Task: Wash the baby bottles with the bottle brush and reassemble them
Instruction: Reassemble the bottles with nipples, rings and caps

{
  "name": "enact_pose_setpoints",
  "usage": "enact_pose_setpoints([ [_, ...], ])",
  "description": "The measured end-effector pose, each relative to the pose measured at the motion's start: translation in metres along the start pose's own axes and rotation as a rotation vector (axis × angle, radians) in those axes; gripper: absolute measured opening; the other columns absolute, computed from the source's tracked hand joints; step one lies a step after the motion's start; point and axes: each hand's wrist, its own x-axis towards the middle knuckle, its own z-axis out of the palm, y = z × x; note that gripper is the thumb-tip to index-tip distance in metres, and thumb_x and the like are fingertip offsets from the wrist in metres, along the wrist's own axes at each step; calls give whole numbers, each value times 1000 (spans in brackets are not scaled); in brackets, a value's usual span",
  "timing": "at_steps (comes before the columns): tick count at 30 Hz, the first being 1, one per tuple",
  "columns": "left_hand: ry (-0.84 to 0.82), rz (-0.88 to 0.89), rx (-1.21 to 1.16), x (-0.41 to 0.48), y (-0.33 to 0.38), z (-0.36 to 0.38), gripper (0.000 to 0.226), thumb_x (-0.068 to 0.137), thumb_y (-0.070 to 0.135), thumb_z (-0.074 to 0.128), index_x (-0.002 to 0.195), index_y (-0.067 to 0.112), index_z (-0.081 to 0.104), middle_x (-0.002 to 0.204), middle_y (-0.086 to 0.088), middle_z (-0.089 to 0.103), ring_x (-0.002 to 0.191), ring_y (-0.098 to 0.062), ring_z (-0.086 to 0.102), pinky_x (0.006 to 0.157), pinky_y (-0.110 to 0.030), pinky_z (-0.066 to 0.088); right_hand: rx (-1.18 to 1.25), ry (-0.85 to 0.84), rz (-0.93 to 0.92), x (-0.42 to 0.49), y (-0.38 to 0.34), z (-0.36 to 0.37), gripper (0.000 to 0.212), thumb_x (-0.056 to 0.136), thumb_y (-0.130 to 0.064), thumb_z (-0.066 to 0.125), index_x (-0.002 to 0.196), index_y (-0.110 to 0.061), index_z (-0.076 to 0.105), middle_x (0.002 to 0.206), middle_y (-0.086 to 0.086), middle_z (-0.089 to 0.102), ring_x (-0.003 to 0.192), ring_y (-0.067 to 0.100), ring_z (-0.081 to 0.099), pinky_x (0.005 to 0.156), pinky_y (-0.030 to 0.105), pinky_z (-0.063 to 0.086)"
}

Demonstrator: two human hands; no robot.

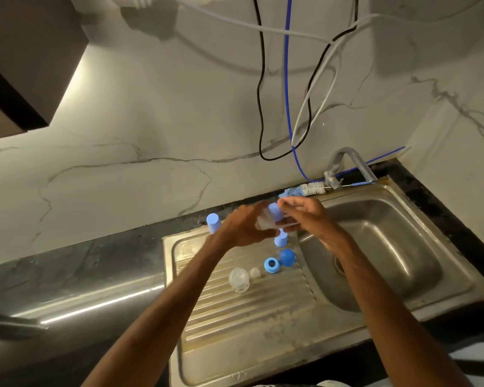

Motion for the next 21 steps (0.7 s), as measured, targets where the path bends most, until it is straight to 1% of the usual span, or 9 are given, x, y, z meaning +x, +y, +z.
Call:
enact_pose_setpoints([
  [2,3,-185,-282,10,-12,6,57,83,56,76,119,14,64,100,-2,74,89,-22,71,84,-40,57,10,77,40,18,14,-10,46,94,-53,63,123,-17,65,106,6,77,92,23,76,78,43,63],
  [3,0,-264,-379,14,-19,9,58,85,57,75,117,9,67,95,-4,75,87,-23,73,88,-43,58,-63,122,38,28,26,-14,46,94,-52,64,123,-16,65,107,6,77,92,23,76,80,46,63],
  [6,45,-412,-296,18,-31,20,81,82,58,77,138,4,53,117,-11,70,104,-26,68,90,-40,56,-467,131,68,55,71,-19,41,86,-34,79,121,-14,68,112,3,74,97,16,70,86,33,58],
  [7,58,-426,-292,18,-31,22,85,82,57,78,143,6,48,123,-11,67,106,-25,65,88,-37,56,-543,100,90,62,84,-16,45,82,-29,83,121,-14,68,114,4,73,98,16,68,86,30,55],
  [9,77,-411,-303,17,-33,25,88,83,57,77,150,11,42,131,-9,62,110,-22,61,82,-30,50,-645,50,120,75,108,-7,55,76,-32,88,124,-15,66,120,5,69,104,18,65,89,33,54],
  [12,103,-397,-358,15,-37,33,86,82,63,75,146,15,45,129,-7,63,107,-19,63,76,-27,51,-803,-54,178,92,129,7,67,71,-41,88,128,-20,60,126,-2,59,116,20,57,97,37,49],
  [15,78,-388,-459,13,-37,41,71,85,65,70,136,19,50,120,-7,66,99,-18,67,81,-35,61,-941,-109,197,110,156,14,54,72,-40,82,120,-25,62,124,-3,62,113,20,60,95,35,51],
  [18,68,-362,-486,10,-34,41,60,93,59,64,136,20,49,120,-6,66,100,-16,66,86,-35,59,-890,-46,196,125,173,12,42,74,-28,77,116,-23,69,122,5,70,107,22,66,94,34,54],
  [21,77,-329,-472,5,-33,38,60,94,55,65,140,19,48,120,-3,65,100,-13,65,81,-27,56,-695,90,126,116,143,4,41,80,-21,79,120,-16,69,117,4,71,103,19,66,85,27,51],
])
